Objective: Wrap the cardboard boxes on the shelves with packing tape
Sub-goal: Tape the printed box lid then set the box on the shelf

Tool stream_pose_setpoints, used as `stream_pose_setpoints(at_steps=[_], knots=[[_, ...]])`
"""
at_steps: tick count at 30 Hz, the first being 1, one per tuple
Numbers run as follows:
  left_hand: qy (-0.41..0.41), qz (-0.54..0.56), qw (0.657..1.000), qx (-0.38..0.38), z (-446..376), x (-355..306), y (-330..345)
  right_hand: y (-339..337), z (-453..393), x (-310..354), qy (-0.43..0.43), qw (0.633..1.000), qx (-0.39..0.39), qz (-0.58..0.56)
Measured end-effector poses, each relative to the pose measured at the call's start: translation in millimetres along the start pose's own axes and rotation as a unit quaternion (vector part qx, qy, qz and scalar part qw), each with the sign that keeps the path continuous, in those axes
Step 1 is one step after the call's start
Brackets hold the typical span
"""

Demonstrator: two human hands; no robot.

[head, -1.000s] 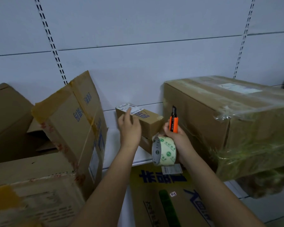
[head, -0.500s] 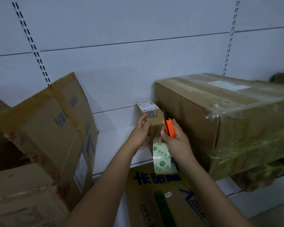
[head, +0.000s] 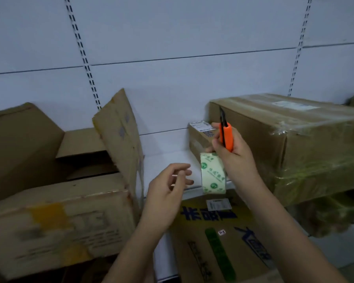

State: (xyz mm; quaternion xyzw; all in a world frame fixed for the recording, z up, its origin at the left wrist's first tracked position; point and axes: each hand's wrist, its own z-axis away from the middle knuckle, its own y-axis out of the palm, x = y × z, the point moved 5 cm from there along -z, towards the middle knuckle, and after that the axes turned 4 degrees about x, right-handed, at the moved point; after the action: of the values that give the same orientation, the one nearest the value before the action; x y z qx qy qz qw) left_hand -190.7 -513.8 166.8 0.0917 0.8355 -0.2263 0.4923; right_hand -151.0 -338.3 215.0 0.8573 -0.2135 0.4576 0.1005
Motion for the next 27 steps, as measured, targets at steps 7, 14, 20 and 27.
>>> stream_pose_setpoints(at_steps=[7,14,20,27], knots=[[0.207,-0.242,0.927,-0.197,109,-59,-156,102,57,61,0.022,0.988,0.125,-0.083],[-0.025,-0.200,0.837,-0.509,157,-34,-345,195,82,76,0.033,0.977,0.208,0.021],[-0.031,-0.116,0.962,-0.245,127,-21,-363,239,99,68,0.072,0.901,0.357,0.236],[-0.003,-0.342,0.940,0.012,104,-11,-306,217,87,54,0.204,0.928,0.312,0.010]])
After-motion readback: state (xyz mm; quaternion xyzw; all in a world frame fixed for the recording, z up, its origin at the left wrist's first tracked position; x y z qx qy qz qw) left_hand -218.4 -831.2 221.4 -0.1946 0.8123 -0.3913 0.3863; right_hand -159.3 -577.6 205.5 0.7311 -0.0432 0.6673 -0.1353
